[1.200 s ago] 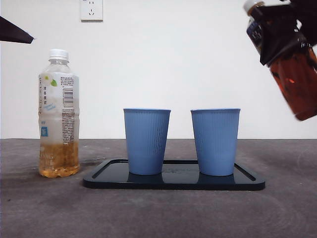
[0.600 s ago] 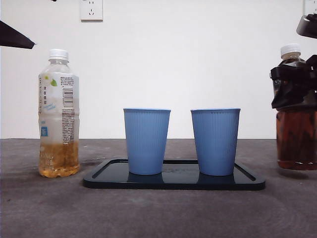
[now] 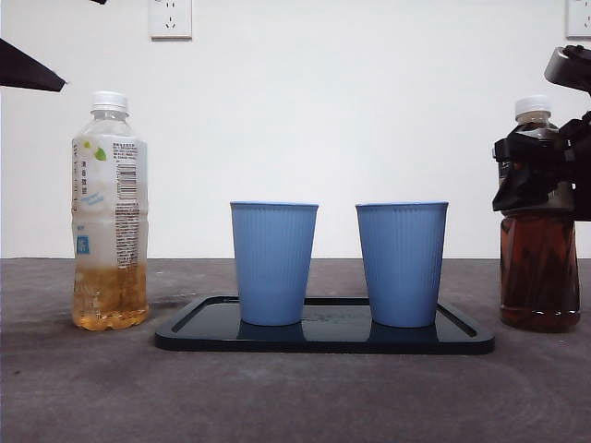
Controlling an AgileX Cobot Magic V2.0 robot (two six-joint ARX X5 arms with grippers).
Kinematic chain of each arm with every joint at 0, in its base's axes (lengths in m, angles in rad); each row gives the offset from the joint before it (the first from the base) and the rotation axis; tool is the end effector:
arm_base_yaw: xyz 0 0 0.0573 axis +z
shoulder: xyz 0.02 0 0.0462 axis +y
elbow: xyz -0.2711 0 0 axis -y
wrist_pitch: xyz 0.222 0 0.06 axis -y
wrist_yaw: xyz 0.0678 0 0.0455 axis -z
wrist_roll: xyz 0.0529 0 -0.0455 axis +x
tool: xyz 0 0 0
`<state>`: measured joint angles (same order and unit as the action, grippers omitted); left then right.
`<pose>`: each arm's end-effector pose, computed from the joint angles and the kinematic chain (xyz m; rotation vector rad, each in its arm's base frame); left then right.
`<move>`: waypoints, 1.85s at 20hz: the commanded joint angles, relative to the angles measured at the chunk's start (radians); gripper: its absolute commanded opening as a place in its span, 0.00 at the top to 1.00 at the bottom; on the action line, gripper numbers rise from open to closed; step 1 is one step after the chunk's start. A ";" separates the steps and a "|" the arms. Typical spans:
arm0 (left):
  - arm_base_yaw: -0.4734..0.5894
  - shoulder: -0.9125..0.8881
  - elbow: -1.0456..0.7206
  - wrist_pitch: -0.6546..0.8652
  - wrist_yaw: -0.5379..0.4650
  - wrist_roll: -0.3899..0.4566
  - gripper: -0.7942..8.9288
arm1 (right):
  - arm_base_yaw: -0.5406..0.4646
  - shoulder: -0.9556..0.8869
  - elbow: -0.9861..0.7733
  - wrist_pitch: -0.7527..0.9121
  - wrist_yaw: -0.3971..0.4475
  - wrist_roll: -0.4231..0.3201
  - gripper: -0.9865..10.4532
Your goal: Pour the drink into the cup
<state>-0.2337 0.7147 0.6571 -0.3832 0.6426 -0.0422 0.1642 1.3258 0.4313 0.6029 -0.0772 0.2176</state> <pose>0.1288 -0.0632 0.2813 -0.1312 0.4638 -0.8524 0.2513 0.0458 0.1963 0.2023 0.3169 0.2069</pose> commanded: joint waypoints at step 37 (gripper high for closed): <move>-0.048 0.606 -0.195 0.917 -0.507 0.008 0.40 | 0.005 -0.834 0.396 -1.405 -0.135 0.082 0.52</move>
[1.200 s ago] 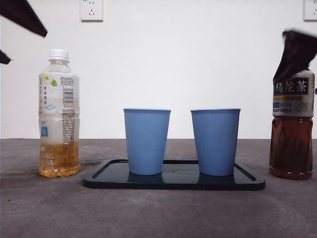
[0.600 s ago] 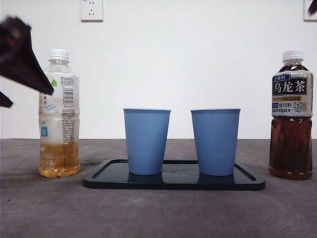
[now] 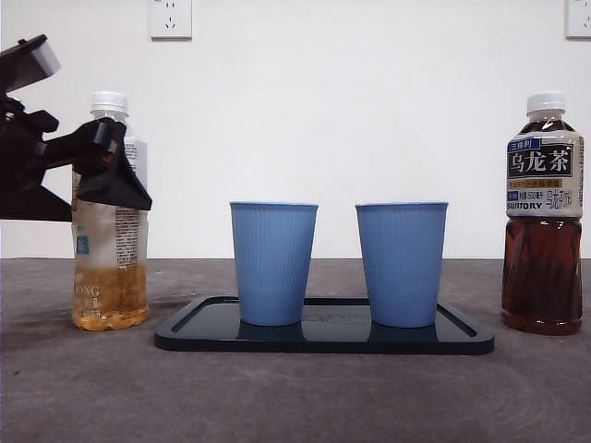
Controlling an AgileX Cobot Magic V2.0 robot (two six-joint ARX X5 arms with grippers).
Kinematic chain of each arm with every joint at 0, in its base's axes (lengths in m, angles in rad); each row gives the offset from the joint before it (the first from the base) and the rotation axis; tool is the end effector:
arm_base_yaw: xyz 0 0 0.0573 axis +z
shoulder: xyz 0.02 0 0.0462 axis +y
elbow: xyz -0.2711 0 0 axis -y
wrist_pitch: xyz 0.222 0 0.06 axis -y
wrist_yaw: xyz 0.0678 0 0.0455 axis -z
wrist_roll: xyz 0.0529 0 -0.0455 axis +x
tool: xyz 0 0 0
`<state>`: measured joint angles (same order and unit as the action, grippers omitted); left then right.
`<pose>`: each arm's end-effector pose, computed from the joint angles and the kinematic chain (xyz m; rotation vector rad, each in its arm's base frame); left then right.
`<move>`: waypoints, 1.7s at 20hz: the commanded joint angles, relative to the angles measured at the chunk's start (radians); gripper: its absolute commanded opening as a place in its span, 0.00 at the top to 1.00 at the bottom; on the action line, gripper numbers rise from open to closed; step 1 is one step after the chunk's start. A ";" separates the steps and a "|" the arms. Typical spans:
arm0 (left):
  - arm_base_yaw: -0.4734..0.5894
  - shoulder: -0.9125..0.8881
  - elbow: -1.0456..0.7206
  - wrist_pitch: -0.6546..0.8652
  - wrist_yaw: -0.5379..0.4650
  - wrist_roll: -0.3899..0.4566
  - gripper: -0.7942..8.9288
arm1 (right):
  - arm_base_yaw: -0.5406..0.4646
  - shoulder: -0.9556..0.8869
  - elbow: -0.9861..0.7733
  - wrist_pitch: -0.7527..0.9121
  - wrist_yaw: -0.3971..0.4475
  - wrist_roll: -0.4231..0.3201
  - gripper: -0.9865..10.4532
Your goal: Pour the drink into the cup
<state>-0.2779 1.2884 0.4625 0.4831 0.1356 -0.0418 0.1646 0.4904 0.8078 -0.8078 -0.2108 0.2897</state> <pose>0.2406 -0.0761 0.2009 -0.0163 0.3528 -0.4021 0.0756 0.0238 0.3012 0.2919 0.5430 0.2939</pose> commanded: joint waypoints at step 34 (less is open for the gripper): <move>-0.190 -0.207 0.417 -0.858 -0.296 0.250 0.74 | 0.004 0.003 0.017 -0.125 0.006 -0.009 0.52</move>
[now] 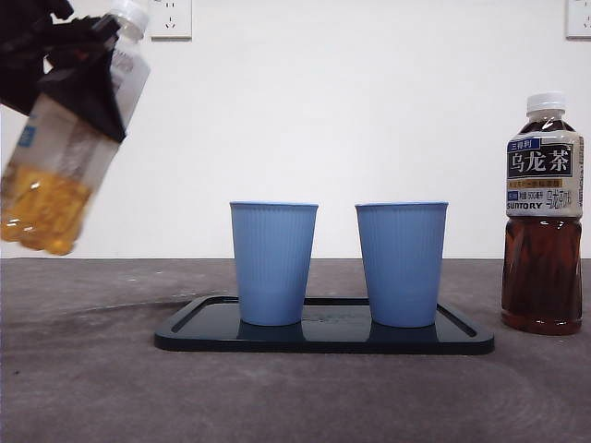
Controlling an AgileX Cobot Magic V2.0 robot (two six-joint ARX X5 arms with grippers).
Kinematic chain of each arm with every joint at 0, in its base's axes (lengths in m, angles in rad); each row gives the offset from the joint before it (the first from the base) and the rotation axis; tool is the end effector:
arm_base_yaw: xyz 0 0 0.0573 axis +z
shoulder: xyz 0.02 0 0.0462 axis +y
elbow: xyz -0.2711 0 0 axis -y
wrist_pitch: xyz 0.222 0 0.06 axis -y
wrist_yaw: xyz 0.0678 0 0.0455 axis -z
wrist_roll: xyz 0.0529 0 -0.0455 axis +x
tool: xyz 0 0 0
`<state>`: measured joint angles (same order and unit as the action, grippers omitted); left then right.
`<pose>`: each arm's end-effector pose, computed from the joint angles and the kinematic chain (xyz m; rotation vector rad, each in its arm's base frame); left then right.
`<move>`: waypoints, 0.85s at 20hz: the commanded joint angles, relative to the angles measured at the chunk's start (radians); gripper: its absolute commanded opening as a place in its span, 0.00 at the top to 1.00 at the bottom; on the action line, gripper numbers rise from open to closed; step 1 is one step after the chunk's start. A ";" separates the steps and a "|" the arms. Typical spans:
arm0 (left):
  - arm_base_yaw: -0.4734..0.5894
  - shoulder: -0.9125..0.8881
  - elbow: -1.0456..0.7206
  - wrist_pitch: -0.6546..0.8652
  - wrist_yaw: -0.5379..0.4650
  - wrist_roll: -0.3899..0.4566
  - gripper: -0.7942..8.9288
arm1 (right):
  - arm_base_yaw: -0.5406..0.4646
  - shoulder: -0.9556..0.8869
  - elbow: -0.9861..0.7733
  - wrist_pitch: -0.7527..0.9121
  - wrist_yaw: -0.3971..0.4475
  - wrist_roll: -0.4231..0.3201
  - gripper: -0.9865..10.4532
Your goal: Pour the drink into the cup
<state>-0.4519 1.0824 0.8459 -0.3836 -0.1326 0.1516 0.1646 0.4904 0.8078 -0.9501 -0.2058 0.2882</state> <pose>0.2014 -0.0900 0.2793 0.3252 0.5730 -0.3544 0.0668 0.0220 0.2868 0.2884 0.6834 0.2638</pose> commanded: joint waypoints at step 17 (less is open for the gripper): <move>-0.199 0.291 0.183 -0.174 -0.457 0.251 0.74 | 0.004 0.003 0.017 0.055 0.003 -0.023 0.52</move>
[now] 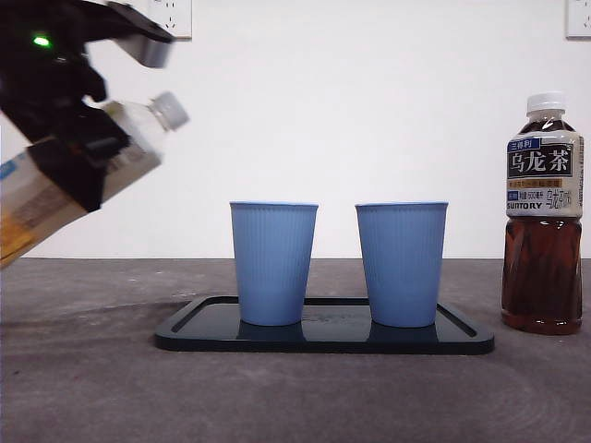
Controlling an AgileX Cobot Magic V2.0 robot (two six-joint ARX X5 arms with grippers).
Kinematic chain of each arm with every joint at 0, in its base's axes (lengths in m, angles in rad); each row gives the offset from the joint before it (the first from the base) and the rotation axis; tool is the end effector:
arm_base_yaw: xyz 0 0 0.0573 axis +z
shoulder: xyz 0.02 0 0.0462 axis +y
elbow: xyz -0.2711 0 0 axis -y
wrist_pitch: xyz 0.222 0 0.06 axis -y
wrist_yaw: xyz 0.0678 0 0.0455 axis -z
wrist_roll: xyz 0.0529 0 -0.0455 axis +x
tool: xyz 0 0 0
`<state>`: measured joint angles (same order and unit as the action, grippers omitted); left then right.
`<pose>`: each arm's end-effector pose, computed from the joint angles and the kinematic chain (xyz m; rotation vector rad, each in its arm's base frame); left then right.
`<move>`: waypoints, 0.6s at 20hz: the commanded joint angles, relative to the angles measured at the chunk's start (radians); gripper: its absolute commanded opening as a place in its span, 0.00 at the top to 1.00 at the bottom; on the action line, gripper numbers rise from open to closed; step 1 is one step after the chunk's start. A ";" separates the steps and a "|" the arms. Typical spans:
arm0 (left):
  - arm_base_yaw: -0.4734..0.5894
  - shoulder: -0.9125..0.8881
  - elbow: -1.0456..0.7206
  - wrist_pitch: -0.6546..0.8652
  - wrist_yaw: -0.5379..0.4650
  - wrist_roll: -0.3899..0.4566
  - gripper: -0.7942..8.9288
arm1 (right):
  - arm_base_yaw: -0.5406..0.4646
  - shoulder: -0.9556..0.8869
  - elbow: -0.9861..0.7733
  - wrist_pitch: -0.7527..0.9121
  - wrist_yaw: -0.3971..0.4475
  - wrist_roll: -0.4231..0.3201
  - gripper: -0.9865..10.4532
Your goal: Pour the drink into the cup
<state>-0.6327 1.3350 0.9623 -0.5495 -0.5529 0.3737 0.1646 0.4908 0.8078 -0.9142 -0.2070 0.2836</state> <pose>0.2208 -0.1275 0.2522 0.8699 0.7544 -0.2197 0.0693 0.0225 0.2903 0.2846 0.6476 0.2729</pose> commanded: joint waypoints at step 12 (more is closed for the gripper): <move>-0.134 0.286 0.351 -0.187 -0.297 0.220 0.74 | 0.004 0.003 0.017 0.122 0.005 -0.037 0.52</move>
<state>-0.7555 1.6104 1.2785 -0.7494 -0.8211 0.5426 0.1646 0.4904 0.8078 -0.8028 -0.2058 0.2584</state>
